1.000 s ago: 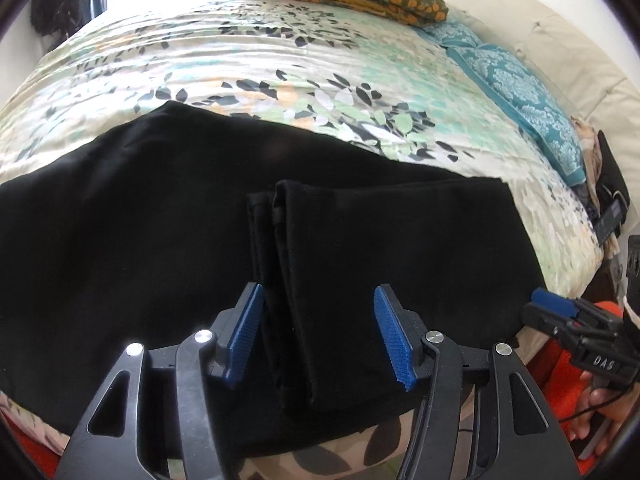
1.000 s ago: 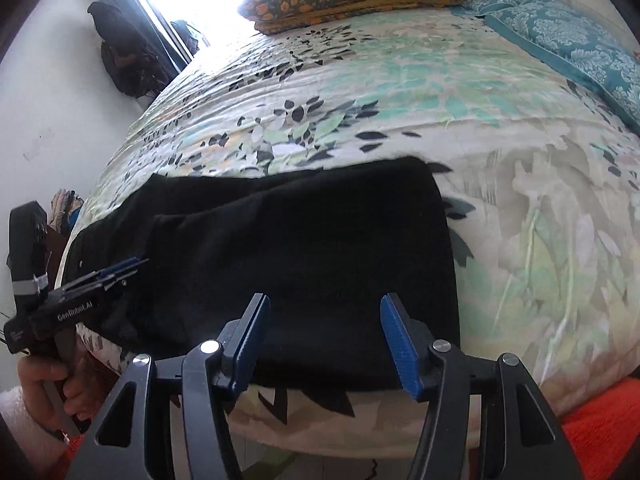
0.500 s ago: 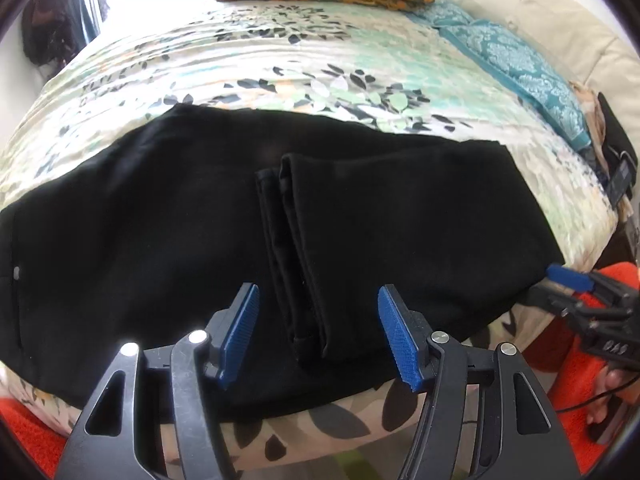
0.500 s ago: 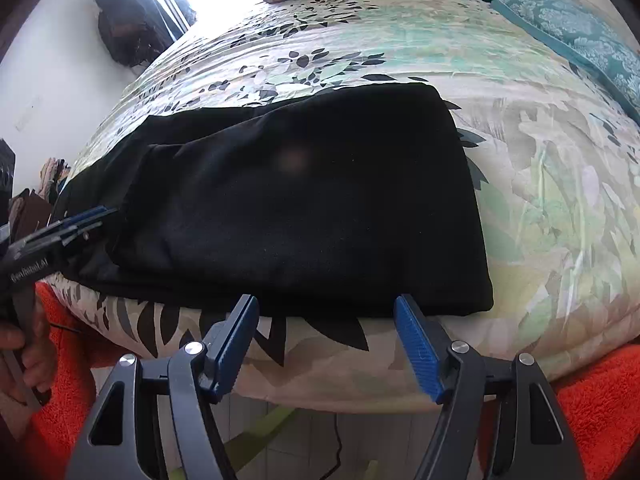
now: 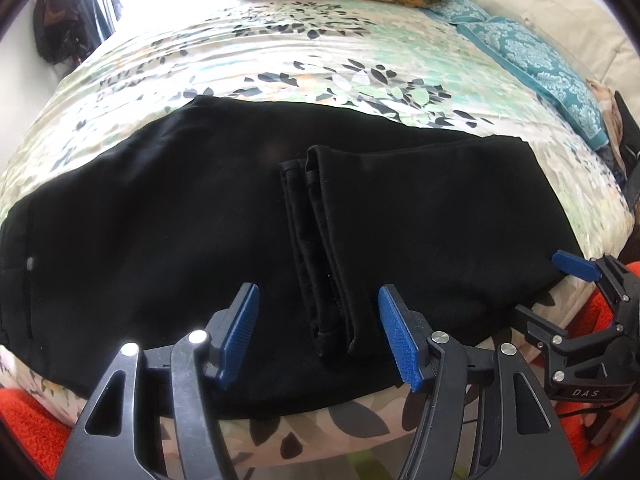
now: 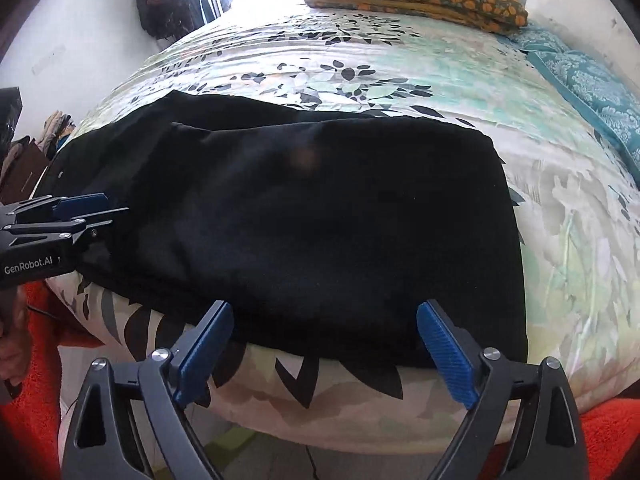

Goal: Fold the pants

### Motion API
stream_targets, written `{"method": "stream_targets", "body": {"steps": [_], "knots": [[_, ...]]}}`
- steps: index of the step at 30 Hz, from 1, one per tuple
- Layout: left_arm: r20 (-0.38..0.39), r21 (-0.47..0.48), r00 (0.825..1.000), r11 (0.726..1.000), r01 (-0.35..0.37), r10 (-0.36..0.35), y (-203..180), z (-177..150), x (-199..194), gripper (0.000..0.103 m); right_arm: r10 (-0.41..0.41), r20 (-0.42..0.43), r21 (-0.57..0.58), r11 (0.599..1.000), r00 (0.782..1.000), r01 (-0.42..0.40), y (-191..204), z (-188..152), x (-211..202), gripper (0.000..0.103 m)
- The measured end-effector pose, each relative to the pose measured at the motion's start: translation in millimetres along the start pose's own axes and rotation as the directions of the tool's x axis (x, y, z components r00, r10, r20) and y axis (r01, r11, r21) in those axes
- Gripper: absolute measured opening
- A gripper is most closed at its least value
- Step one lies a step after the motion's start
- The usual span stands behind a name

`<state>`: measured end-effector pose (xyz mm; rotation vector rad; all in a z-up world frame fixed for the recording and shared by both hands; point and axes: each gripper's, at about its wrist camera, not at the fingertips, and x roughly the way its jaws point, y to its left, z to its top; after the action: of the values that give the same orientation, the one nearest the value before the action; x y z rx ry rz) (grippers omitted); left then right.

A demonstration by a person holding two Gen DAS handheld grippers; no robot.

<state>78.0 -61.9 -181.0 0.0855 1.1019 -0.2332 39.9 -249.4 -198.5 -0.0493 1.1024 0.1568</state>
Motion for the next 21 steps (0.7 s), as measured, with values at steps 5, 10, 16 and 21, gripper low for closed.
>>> {"method": "stream_targets", "body": {"steps": [5, 10, 16, 21], "knots": [[0.0, 0.012, 1.0, 1.0, -0.017, 0.017, -1, 0, 1, 0.065, -0.037, -0.002, -0.049, 0.998, 0.999, 0.037, 7, -5, 5, 0.097], [-0.01, 0.011, 1.0, 1.0, -0.014, 0.015, 1, 0, 1, 0.065, -0.04, 0.003, -0.06, 0.997, 0.999, 0.04, 9, -5, 6, 0.101], [0.069, -0.173, 0.997, 0.984, 0.033, -0.022, 64, 25, -38, 0.065, -0.043, 0.004, -0.07, 0.997, 0.999, 0.043, 10, -6, 7, 0.103], [0.164, -0.471, 0.986, 0.88, 0.058, 0.023, 203, 30, -80, 0.075, -0.042, 0.003, -0.071, 0.997, 0.999, 0.042, 11, -5, 8, 0.103]]}}
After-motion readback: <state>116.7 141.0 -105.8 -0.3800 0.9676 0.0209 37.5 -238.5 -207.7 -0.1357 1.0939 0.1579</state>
